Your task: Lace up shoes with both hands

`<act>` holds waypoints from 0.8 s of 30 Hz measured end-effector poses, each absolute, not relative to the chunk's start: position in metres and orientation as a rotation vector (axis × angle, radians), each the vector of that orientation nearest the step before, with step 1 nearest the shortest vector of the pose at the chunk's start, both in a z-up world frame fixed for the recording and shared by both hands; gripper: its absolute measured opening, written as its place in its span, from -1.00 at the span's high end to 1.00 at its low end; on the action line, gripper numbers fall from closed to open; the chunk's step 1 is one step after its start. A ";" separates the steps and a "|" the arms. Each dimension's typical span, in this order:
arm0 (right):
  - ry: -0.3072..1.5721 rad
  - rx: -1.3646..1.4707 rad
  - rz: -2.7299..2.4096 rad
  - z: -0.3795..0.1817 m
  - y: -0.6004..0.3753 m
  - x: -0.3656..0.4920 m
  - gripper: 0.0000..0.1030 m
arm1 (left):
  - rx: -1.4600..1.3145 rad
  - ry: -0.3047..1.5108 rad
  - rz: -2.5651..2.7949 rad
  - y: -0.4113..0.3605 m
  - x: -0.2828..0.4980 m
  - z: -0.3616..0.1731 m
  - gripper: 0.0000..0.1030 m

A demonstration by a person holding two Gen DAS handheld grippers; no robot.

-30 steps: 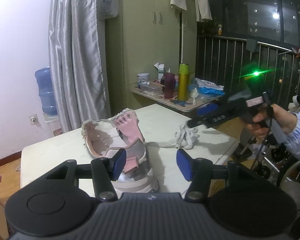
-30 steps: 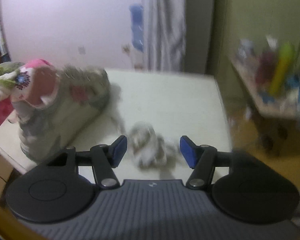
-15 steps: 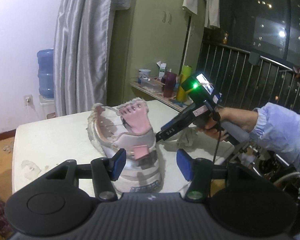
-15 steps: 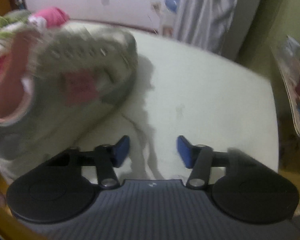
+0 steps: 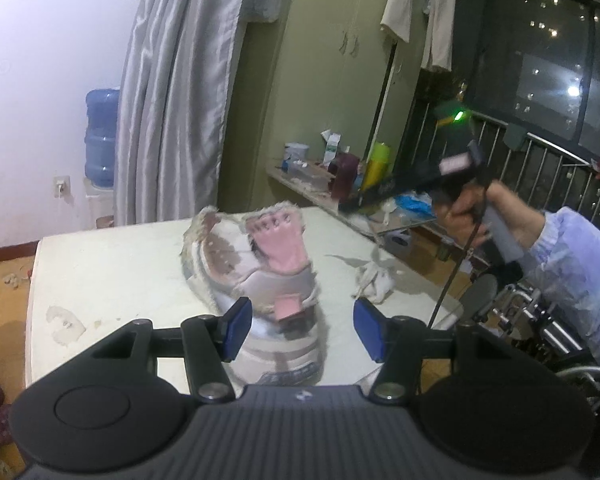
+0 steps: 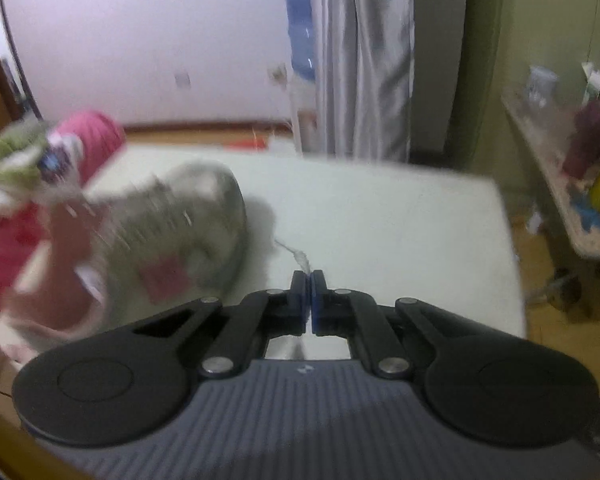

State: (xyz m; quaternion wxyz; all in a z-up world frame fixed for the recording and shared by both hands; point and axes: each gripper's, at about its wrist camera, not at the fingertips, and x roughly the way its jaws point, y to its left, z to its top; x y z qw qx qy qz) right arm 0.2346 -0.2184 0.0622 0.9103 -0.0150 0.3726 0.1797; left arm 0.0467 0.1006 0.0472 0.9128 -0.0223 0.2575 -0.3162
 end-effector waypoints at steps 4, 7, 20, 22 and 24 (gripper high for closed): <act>0.595 -0.046 0.364 0.126 -0.232 0.212 0.98 | -0.072 0.534 -0.682 0.096 0.044 0.056 -0.12; 0.437 -0.004 0.321 0.182 -0.246 0.199 0.98 | -0.083 0.528 -0.680 0.096 0.043 0.062 -0.12; 0.273 -0.080 0.216 0.222 -0.253 0.160 0.98 | -0.102 0.520 -0.643 0.099 0.057 0.057 -0.12; 0.339 -0.122 0.194 0.180 -0.239 0.169 0.98 | -0.088 0.513 -0.637 0.096 0.063 0.058 -0.12; 0.381 -0.179 0.222 0.141 -0.224 0.171 0.98 | -0.074 0.507 -0.631 0.093 0.068 0.059 -0.12</act>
